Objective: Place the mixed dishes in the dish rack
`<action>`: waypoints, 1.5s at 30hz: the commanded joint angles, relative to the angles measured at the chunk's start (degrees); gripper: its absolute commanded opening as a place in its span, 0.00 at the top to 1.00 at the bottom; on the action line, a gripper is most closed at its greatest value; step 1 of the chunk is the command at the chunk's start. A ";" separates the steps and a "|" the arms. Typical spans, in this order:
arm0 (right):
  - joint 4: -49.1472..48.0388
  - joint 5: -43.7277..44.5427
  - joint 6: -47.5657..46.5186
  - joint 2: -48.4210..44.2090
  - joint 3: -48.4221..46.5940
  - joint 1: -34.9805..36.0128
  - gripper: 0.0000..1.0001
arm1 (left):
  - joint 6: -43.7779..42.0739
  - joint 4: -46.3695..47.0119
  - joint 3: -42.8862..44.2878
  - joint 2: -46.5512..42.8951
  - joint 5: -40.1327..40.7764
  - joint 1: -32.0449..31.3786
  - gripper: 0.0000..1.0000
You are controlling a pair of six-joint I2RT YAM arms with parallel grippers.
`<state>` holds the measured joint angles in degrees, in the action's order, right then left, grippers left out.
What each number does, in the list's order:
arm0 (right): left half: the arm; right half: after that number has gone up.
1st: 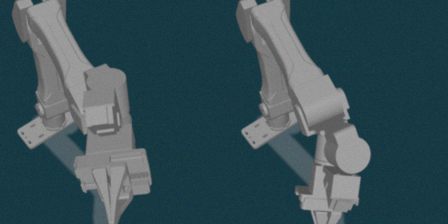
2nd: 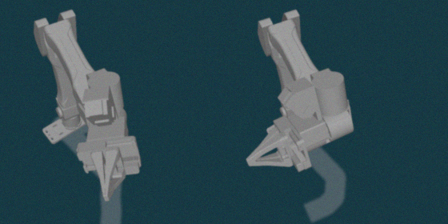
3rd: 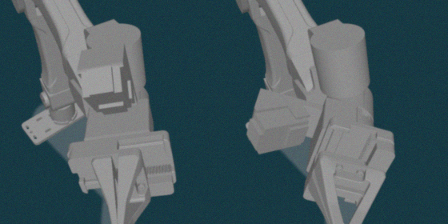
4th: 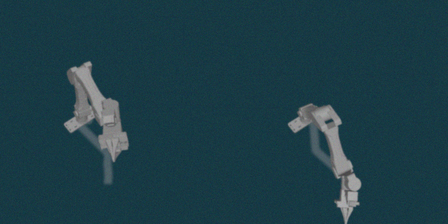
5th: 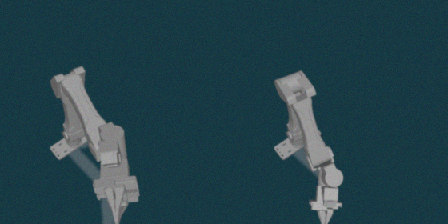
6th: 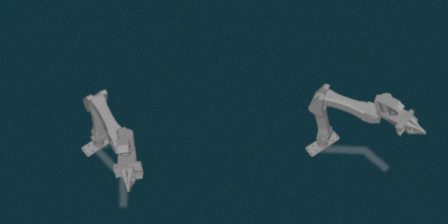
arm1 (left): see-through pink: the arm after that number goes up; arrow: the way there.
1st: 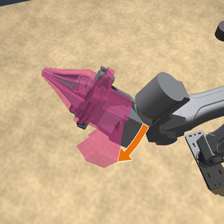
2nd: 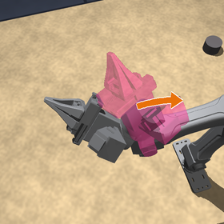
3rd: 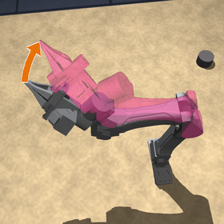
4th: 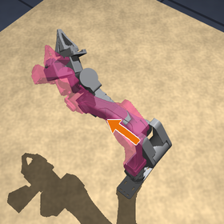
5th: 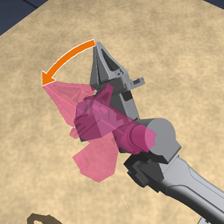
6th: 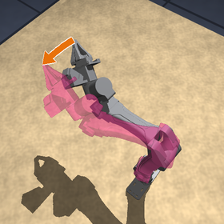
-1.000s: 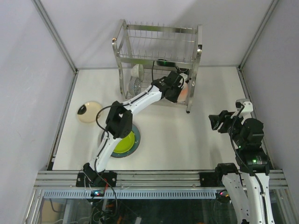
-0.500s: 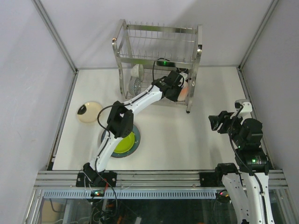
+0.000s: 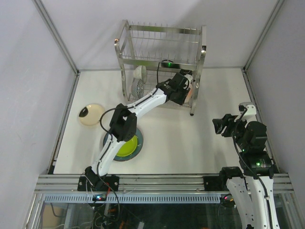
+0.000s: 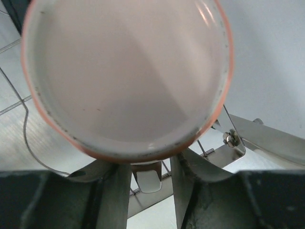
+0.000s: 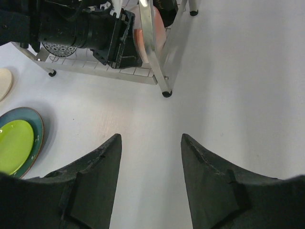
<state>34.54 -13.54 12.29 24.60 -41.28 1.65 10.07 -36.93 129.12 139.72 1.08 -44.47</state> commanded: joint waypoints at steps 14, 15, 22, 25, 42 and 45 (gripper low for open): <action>-2.83 -0.09 -0.66 -0.96 1.13 1.24 0.48 | 2.92 6.94 -9.86 -10.17 0.73 -0.98 0.48; -2.83 -0.12 -0.69 -0.96 1.17 1.25 0.48 | 3.06 7.54 -10.74 -10.76 0.80 -0.97 0.47; -2.22 0.21 -0.61 -0.66 1.46 1.25 0.47 | 3.56 9.75 -14.11 -13.84 0.77 -1.06 0.46; -2.15 -0.06 -0.13 -0.31 1.44 1.08 0.47 | 3.69 10.28 -15.86 -15.00 0.78 -1.06 0.45; -2.89 -1.71 3.52 3.80 1.41 1.75 0.43 | 4.26 16.82 -32.74 -26.65 2.17 -1.15 0.43; -2.41 -2.32 4.40 4.32 1.46 1.85 0.43 | 4.75 19.19 -36.64 -29.74 2.77 -1.15 0.43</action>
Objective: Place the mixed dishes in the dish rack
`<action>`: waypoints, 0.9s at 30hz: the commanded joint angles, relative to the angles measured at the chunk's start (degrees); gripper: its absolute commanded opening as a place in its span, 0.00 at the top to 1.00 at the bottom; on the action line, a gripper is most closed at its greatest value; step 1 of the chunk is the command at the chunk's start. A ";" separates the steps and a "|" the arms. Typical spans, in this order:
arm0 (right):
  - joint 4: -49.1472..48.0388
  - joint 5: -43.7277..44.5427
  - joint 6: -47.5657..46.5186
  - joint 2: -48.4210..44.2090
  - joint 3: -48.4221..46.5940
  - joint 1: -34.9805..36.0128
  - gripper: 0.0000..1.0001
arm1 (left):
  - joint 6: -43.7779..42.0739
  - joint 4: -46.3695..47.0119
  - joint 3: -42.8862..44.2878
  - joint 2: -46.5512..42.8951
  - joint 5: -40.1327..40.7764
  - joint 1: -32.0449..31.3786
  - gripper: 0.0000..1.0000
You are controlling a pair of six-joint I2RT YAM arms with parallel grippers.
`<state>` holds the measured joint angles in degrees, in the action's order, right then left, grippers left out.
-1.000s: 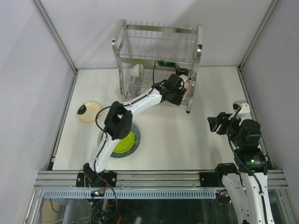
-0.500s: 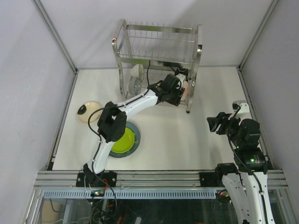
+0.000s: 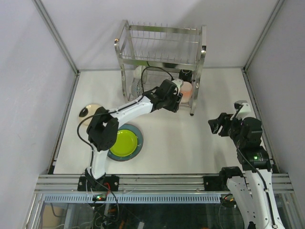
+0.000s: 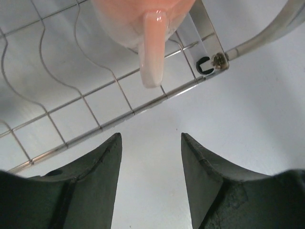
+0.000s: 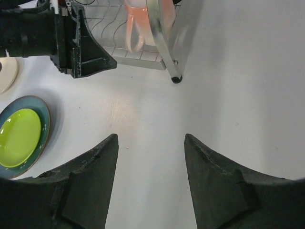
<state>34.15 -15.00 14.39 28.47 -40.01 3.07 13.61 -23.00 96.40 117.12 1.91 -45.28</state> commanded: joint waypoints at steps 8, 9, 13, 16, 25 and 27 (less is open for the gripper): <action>-2.53 -2.60 5.35 2.21 1.00 4.16 0.42 | 2.36 6.68 -12.46 -15.01 2.00 -0.43 0.42; -3.12 -1.91 6.14 2.35 1.40 5.63 0.42 | 2.60 6.74 -13.80 -16.98 2.04 -0.43 0.42; -6.60 3.62 10.57 4.08 3.28 14.99 0.43 | 3.79 6.53 -20.37 -23.78 2.01 -0.43 0.42; -11.47 8.14 14.52 8.54 4.58 23.88 0.44 | 4.95 5.29 -26.99 -30.43 4.04 -0.36 0.42; -32.03 4.15 24.34 32.43 2.31 40.65 0.45 | 12.62 -5.42 -43.69 -52.28 9.17 1.81 0.40; -34.18 2.99 25.20 38.42 -0.42 42.82 0.45 | 15.08 -8.17 -47.22 -57.15 10.52 3.01 0.40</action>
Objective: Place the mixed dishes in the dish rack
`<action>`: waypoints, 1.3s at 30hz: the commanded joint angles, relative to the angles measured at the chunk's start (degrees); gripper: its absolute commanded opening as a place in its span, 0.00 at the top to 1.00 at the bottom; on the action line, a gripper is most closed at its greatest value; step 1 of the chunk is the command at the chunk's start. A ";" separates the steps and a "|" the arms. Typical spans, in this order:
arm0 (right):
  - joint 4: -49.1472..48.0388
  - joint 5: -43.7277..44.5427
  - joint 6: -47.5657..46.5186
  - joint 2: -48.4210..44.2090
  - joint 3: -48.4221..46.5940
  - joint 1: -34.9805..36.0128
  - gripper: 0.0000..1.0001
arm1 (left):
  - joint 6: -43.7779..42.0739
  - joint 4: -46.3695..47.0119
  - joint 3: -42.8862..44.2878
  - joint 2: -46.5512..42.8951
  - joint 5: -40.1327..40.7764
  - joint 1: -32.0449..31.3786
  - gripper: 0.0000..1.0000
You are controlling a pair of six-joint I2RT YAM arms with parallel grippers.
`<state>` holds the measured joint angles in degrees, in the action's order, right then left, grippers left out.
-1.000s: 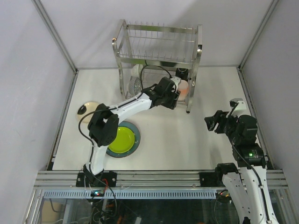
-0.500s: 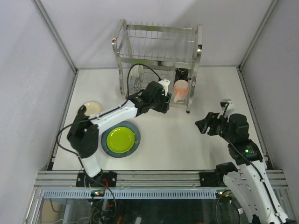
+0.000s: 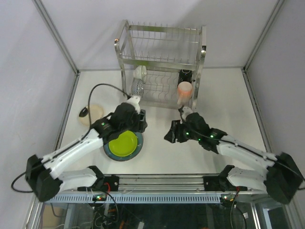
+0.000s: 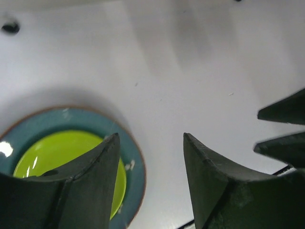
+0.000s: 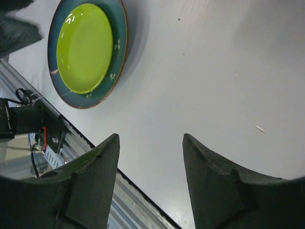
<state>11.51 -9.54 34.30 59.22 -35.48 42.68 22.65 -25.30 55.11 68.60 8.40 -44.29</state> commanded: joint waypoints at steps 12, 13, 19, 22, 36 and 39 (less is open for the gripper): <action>-20.03 -8.95 10.70 32.08 -20.00 10.18 0.47 | 20.41 -27.53 -14.26 -27.16 12.23 8.84 0.58; -19.41 -9.20 10.51 33.40 -21.31 10.51 0.48 | 20.85 -29.09 -13.89 -26.75 12.73 8.87 0.64; -17.91 -10.07 10.08 37.54 -25.01 11.44 0.50 | 26.83 -36.21 -11.91 -21.69 13.04 9.37 0.79; -18.33 -10.65 9.80 37.19 -24.98 10.94 0.50 | 27.80 -38.87 -10.80 -18.31 12.80 10.63 0.77; -20.57 -16.80 9.80 36.85 -25.03 6.29 0.50 | 25.25 -30.09 -13.95 -14.26 2.24 28.65 0.68; -20.00 -18.52 9.60 38.31 -25.58 4.39 0.50 | 25.07 -28.56 -14.07 -11.84 2.70 28.66 0.75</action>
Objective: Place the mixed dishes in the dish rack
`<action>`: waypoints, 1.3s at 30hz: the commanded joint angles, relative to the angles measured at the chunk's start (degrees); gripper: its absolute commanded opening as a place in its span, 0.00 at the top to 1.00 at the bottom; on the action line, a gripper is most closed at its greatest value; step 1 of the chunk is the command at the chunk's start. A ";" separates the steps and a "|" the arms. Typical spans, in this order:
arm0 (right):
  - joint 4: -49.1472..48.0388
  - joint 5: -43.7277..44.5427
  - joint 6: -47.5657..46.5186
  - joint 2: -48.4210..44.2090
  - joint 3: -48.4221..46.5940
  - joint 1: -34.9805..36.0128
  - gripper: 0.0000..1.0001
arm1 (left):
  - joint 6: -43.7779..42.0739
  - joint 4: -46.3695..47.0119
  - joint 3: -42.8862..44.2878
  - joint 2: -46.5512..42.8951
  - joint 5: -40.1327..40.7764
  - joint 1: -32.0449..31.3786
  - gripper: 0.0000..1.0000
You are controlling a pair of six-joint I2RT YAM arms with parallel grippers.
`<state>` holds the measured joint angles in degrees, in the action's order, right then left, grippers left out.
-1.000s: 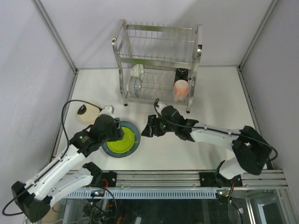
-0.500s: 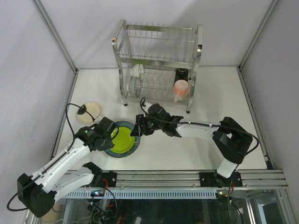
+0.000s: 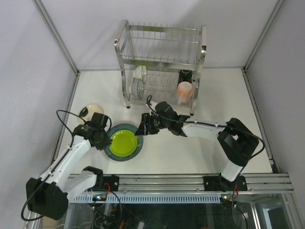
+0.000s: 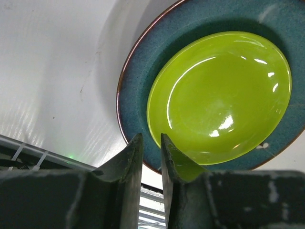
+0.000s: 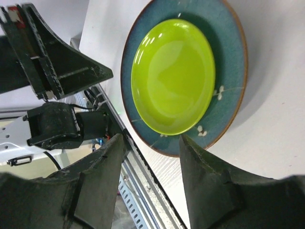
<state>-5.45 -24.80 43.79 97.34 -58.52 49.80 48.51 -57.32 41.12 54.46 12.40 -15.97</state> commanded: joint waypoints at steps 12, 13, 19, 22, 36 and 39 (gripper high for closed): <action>-3.96 -5.83 0.46 -0.13 -2.56 -4.45 0.50 | -1.58 5.29 -1.09 9.86 0.95 0.37 0.80; -4.15 -5.99 0.58 -0.13 -2.56 -4.45 0.50 | -1.58 5.48 -1.27 10.26 1.02 0.38 0.80; -5.01 -6.80 1.09 0.71 -2.57 -4.82 0.48 | -1.90 7.57 -2.13 13.28 0.58 0.47 0.79; -4.90 -7.07 1.40 1.41 -2.76 -4.80 0.48 | -2.45 8.54 -2.66 14.56 1.22 0.66 0.79; 0.32 -7.12 -0.35 5.97 -5.30 -3.75 0.46 | -4.87 14.12 -1.97 21.44 -0.38 1.21 0.84; 1.37 -6.65 -0.77 7.05 -6.05 -3.42 0.44 | -5.45 14.87 -1.60 22.52 -0.71 1.15 0.84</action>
<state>-4.51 -31.59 44.16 103.50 -61.54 45.63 45.15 -43.99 39.75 74.39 10.92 -15.33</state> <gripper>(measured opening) 0.552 0.166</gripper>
